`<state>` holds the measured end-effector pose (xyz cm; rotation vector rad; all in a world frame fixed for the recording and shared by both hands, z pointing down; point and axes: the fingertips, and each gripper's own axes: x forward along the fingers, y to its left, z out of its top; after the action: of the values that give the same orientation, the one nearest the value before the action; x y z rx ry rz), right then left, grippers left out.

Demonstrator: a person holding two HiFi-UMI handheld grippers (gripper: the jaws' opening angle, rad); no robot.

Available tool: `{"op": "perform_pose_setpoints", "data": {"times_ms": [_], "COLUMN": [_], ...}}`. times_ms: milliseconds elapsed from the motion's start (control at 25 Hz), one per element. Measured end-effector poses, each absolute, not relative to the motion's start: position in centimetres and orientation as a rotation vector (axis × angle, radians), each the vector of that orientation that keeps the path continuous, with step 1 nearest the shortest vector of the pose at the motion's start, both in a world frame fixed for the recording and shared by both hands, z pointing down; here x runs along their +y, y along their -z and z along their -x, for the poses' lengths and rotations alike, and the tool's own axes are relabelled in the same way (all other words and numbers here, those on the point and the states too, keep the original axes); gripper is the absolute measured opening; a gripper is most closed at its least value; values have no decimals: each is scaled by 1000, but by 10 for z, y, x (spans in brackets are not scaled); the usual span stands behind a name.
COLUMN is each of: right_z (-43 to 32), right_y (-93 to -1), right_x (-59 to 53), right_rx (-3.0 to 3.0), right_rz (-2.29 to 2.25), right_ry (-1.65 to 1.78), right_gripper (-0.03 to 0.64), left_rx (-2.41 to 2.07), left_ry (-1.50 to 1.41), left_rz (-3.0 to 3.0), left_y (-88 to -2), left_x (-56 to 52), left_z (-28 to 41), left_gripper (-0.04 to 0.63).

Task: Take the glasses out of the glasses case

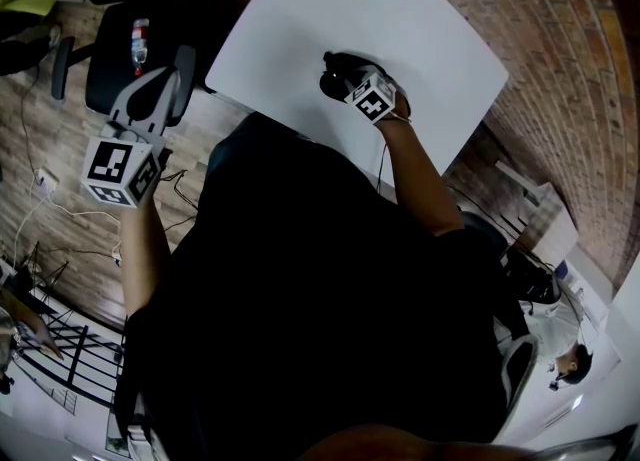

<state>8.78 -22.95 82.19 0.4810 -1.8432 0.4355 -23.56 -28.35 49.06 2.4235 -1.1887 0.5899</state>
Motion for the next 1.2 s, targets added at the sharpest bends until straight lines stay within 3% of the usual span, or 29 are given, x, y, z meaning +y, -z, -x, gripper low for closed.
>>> {"op": "perform_pose_setpoints", "data": {"times_ms": [1200], "right_z": [-96], "right_y": [-814], "right_x": [-231], "right_rx": [-1848], "right_rz": [-493], "right_ry": [-406], "right_gripper": [28], "left_rx": [-1208], "left_ry": [-596], "left_rz": [-2432], "left_y": [-481], "left_x": [-267], "left_z": [227], "left_gripper": [9]}}
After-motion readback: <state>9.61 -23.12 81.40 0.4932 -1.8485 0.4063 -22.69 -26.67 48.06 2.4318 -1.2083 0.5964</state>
